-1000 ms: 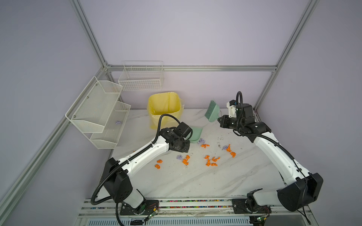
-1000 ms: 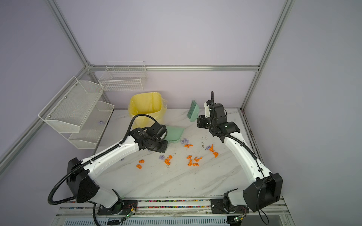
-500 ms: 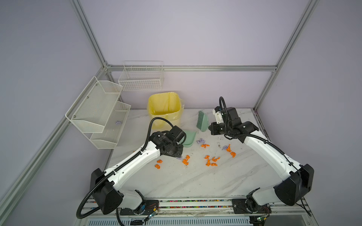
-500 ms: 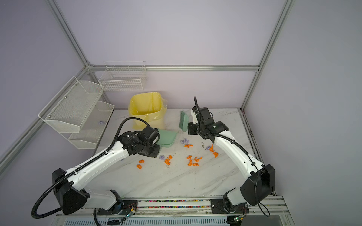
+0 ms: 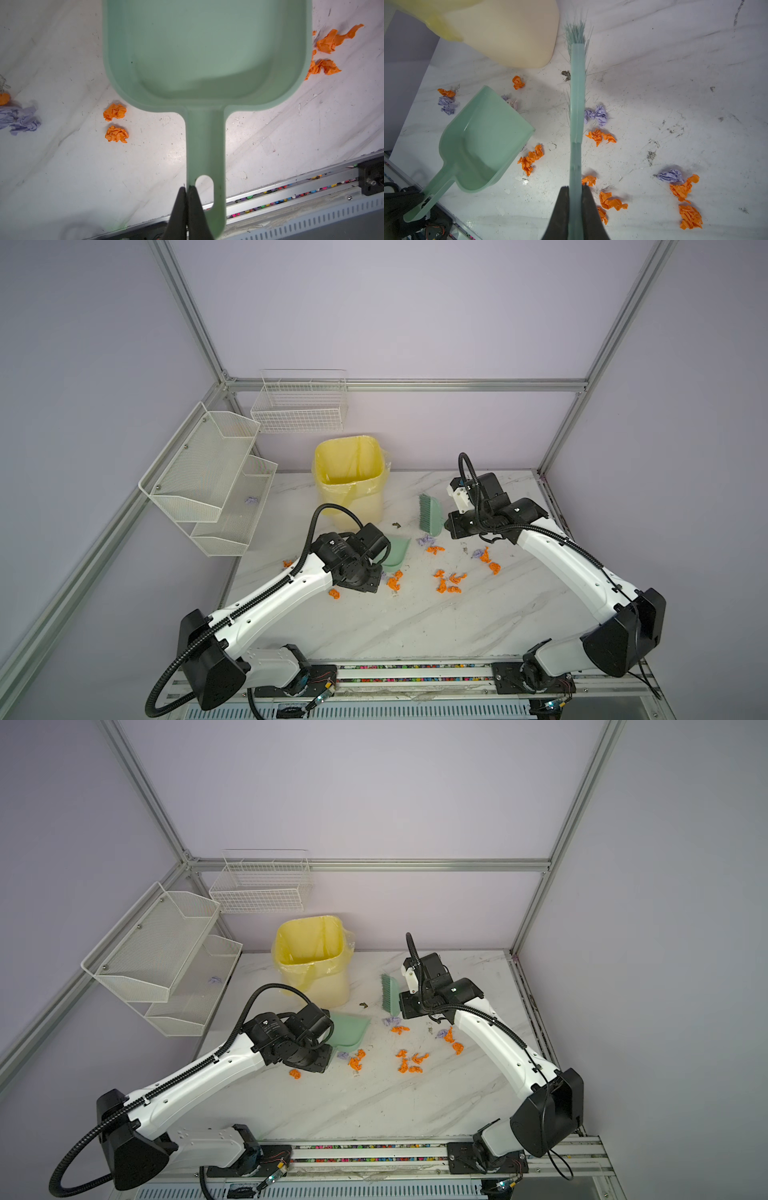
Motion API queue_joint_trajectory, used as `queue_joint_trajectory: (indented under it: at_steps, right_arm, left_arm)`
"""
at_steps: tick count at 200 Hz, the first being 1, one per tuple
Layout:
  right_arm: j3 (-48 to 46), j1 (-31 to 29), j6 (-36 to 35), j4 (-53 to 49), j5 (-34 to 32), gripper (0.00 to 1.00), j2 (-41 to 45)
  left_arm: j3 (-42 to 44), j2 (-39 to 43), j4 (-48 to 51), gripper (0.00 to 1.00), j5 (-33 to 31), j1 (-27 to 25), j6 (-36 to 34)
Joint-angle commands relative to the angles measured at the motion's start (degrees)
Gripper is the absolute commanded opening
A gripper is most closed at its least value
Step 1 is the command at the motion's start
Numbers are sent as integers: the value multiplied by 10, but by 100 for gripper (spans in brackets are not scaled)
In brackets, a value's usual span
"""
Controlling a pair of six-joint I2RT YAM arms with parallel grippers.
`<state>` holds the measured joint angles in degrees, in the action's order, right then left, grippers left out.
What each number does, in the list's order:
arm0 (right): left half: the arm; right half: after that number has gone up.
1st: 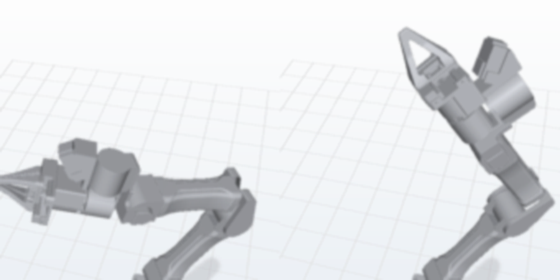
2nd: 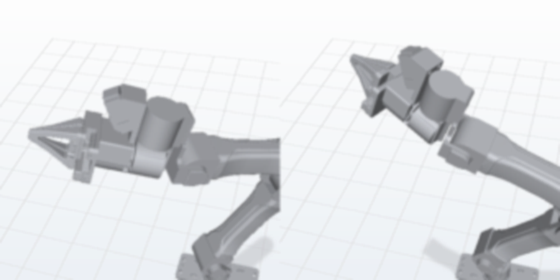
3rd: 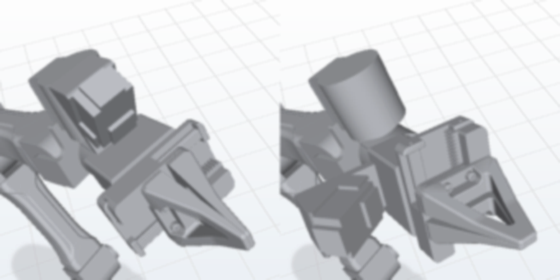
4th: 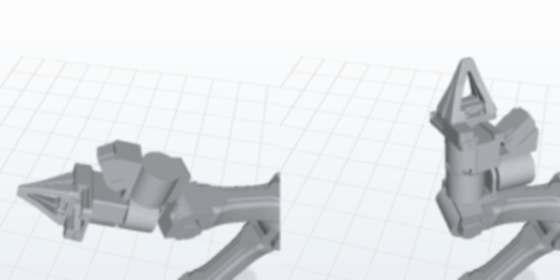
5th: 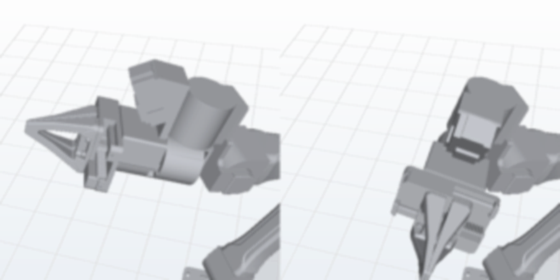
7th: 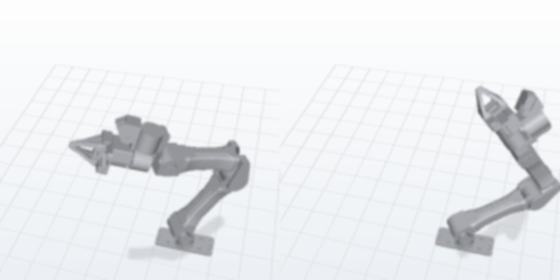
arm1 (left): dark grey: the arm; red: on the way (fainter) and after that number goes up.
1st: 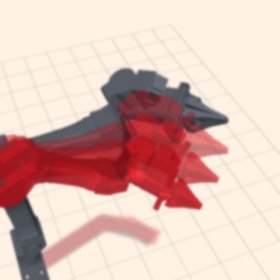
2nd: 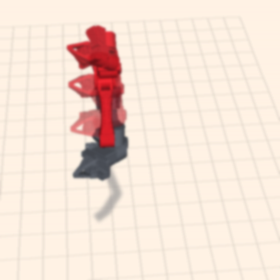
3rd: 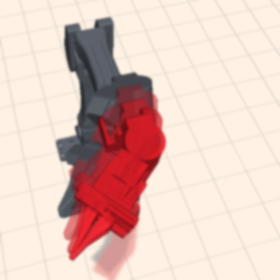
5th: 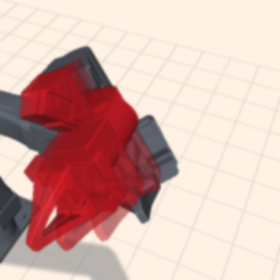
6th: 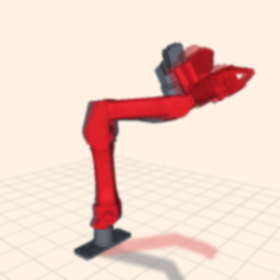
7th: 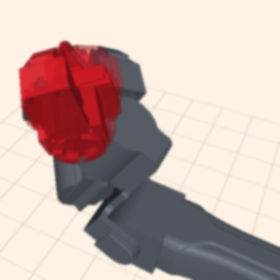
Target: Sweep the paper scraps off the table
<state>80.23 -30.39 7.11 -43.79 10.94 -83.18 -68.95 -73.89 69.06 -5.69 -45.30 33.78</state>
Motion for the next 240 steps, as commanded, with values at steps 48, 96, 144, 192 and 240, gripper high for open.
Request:
queue_joint_trajectory:
  at_steps: [48,96,144,192,240]
  right_arm:
    - [15,-36,-31,-41,13,0,-8]
    - [31,-72,-29,-65,-10,0,-29]
    - [44,-102,-18,-74,-56,0,-52]
    - [76,-127,-22,-91,-91,0,-93]
    - [87,-147,-25,-112,-119,0,-125]
  left_arm:
    - [63,28,15,0,-10,-70,106]
    - [114,64,13,0,-7,-105,160]
    - [166,111,15,0,8,-122,202]
    - [196,123,10,0,11,-148,221]
    - [208,103,-13,0,25,-154,212]
